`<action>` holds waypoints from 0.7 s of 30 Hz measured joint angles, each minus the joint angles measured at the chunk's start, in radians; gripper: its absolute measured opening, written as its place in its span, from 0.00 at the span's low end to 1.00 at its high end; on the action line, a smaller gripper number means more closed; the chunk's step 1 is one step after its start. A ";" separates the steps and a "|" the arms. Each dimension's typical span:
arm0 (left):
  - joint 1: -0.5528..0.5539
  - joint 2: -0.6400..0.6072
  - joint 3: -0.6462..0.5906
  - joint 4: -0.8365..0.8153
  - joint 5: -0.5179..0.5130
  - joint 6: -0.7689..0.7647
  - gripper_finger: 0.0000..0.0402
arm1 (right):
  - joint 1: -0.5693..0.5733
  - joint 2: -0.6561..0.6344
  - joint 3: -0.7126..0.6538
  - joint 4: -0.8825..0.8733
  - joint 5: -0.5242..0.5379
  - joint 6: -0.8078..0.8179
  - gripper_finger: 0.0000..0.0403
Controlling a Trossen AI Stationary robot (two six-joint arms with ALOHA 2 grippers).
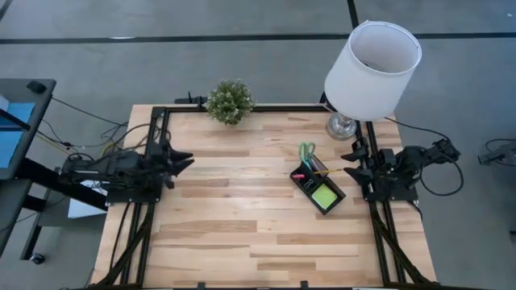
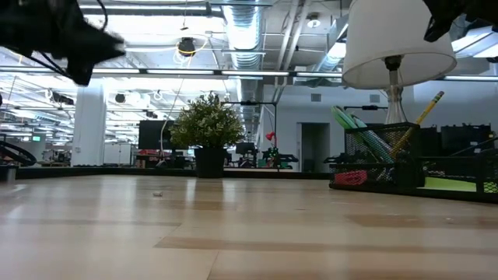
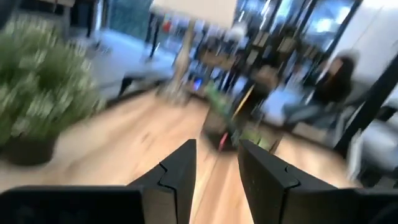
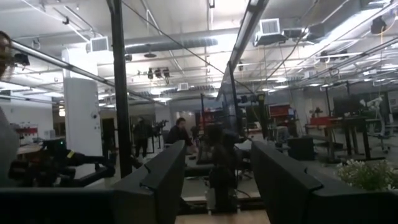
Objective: Pick and place office supplies into organizer
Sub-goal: Return to Home Position
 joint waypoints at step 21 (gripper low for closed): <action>0.001 0.003 0.005 -0.603 0.013 -0.014 0.27 | 0.000 0.000 0.000 -0.028 0.000 0.000 0.44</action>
